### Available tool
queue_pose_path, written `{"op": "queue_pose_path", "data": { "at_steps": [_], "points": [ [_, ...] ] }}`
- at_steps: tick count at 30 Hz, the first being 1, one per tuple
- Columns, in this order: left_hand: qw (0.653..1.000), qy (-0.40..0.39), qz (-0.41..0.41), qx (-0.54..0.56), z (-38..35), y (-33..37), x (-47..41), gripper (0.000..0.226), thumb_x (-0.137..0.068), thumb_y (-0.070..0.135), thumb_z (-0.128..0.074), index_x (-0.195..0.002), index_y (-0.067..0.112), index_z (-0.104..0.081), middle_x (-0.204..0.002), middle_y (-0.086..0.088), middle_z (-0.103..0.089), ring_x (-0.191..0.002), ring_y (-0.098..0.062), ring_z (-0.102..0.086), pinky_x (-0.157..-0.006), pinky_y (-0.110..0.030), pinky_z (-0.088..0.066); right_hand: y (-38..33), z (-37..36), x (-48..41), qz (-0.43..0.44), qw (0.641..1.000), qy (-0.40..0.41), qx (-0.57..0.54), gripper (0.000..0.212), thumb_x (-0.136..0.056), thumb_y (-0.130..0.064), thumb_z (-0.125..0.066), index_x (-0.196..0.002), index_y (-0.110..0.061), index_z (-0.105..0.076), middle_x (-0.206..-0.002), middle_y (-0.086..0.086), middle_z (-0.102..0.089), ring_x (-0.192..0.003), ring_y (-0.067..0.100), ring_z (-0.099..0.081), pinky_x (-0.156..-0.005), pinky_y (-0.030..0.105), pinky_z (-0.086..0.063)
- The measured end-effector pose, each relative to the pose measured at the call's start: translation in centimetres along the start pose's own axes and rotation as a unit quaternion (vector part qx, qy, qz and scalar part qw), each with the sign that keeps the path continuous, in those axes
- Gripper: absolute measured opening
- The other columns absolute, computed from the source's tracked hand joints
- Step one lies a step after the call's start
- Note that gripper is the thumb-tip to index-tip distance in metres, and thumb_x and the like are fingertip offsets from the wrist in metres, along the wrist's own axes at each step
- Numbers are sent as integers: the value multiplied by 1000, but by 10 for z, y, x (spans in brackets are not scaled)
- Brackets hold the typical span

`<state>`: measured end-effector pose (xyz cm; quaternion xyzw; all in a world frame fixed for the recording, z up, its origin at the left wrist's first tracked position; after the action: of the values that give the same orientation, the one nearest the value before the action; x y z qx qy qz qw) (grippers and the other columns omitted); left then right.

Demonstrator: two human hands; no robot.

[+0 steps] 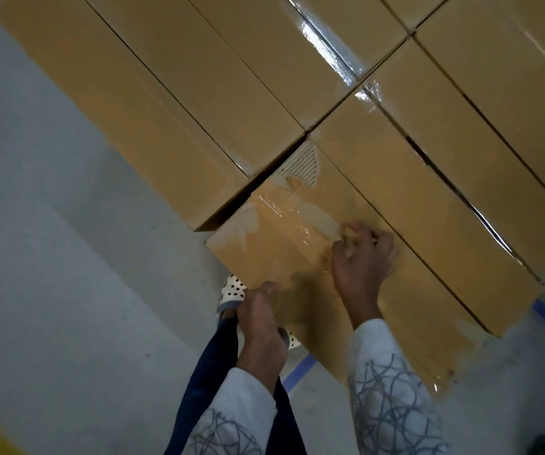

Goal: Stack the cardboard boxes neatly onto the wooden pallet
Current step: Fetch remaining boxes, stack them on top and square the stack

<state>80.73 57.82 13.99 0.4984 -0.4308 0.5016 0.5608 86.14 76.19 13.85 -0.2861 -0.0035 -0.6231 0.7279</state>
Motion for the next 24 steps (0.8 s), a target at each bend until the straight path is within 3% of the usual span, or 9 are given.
{"op": "queue_pose_path", "data": {
  "at_steps": [4, 7, 10, 12, 15, 17, 19, 21, 24],
  "points": [
    [998, -32, -49, 10, 7, 3, -1, 29, -89, 8, -68, -116, 19, -70, -112, -8, -71, -101, -27, -64, -82, -37, -53, 24, -5, 49, -62, 995, -4, -81, 25, -93, -27, -69, -114, -41, -66, -121, -4, -47, -126, 23, -39, -96, 41, -24],
    [989, -20, -142, -45, 10, 12, -5, 32, -95, 11, -62, -126, 20, -66, -124, -3, -68, -107, -21, -64, -88, -36, -53, 52, 0, 78, -92, 991, 7, -94, 25, -94, -24, -70, -114, -39, -69, -120, -7, -49, -124, 20, -42, -96, 40, -25],
    [930, -4, -285, -230, -1, 11, 16, 67, -94, 23, -68, -155, 28, -41, -151, 12, -39, -130, -10, -45, -102, -33, -42, 83, 7, 96, -134, 987, 26, -81, 25, -94, -23, -70, -117, -34, -72, -118, -4, -52, -123, 21, -43, -96, 40, -27],
    [887, -90, -325, -314, -21, -5, 36, 69, -95, 24, -70, -155, 35, -39, -157, 12, -34, -138, -9, -38, -108, -34, -37, 104, 18, 103, -174, 980, 44, -81, 25, -94, -24, -70, -116, -36, -71, -116, -7, -50, -122, 19, -43, -97, 41, -28],
    [825, -208, -318, -419, -39, -40, 42, 66, -93, 26, -72, -152, 40, -45, -158, 8, -41, -145, -14, -38, -120, -46, -35, 136, 38, 110, -233, 965, 71, -99, 24, -94, -28, -70, -115, -39, -70, -114, -8, -49, -123, 21, -46, -98, 42, -29],
    [736, -259, -358, -513, -45, -63, 42, 67, -90, 30, -71, -152, 32, -46, -156, 2, -44, -146, -19, -36, -121, -46, -33, 160, 50, 114, -273, 951, 94, -105, 27, -93, -29, -69, -118, -39, -69, -121, -3, -51, -126, 26, -48, -102, 49, -35],
    [619, -301, -404, -603, -48, -86, 40, 74, -82, 36, -64, -152, 20, -47, -154, -3, -48, -149, -24, -32, -121, -47, -30, 184, 59, 118, -326, 934, 104, -104, 38, -92, -30, -68, -129, -35, -63, -136, 3, -49, -134, 31, -41, -106, 54, -34],
    [507, -321, -446, -664, -47, -107, 31, 78, -78, 40, -60, -151, 16, -49, -156, -4, -47, -152, -29, -27, -120, -53, -28, 205, 63, 124, -397, 909, 79, -102, 61, -90, -35, -69, -146, -33, -46, -155, 6, -32, -143, 32, -27, -111, 57, -27],
    [371, -321, -505, -710, -41, -128, 16, 85, -76, 41, -63, -155, 20, -42, -165, -4, -33, -157, -29, -16, -121, -57, -20, 229, 62, 134, -466, 873, 22, -139, 93, -86, -50, -73, -159, -37, -17, -168, 6, -3, -152, 33, -10, -115, 64, -18]
  ]
}}
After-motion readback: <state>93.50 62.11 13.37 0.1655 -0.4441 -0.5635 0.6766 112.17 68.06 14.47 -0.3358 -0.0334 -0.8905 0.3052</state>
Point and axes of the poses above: each hand's wrist, its own x-axis away from the middle knuckle, its own z-axis out of the back of the hand, y = z × x, the point moved 5 cm from there along -x, towards the middle knuckle
